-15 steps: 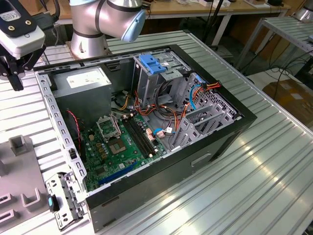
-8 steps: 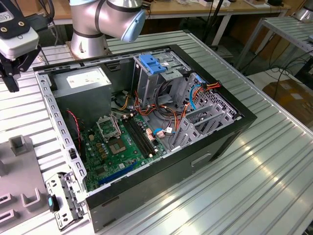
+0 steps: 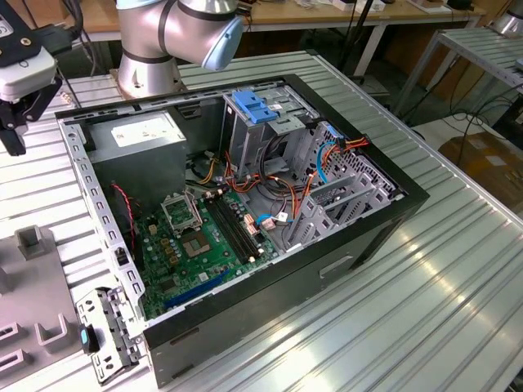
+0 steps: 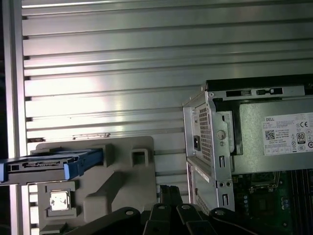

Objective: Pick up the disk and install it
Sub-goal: 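Reach for the disk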

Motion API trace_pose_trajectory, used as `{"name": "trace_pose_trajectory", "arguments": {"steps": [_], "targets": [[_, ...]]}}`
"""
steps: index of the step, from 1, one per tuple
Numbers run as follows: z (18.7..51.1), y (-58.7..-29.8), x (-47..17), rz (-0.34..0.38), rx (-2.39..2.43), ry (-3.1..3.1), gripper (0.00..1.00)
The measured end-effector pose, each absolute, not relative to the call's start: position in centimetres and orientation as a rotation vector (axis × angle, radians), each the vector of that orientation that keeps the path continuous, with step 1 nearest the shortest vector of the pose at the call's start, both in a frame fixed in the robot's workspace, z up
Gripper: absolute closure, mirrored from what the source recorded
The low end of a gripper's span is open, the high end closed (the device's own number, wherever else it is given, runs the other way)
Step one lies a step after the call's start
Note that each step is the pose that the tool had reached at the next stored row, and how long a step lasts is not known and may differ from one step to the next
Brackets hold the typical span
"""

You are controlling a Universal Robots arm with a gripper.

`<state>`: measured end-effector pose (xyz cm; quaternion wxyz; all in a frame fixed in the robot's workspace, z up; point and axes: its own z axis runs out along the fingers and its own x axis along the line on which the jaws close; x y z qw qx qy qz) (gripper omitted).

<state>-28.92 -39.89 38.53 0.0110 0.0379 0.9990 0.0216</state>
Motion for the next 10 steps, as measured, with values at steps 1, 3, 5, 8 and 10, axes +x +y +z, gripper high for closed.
{"name": "trace_pose_trajectory", "arguments": {"steps": [1,3,5,8,10], "targets": [[38.51,-39.89,-29.00,0.068,0.118,3.117,0.89],[38.49,-39.89,-29.13,0.068,0.118,3.117,0.89],[38.46,-39.90,-29.32,0.067,0.118,3.117,0.89],[38.44,-39.89,-29.51,0.067,0.118,3.117,0.89],[38.41,-39.89,-29.66,0.068,0.118,3.117,0.89]]}}
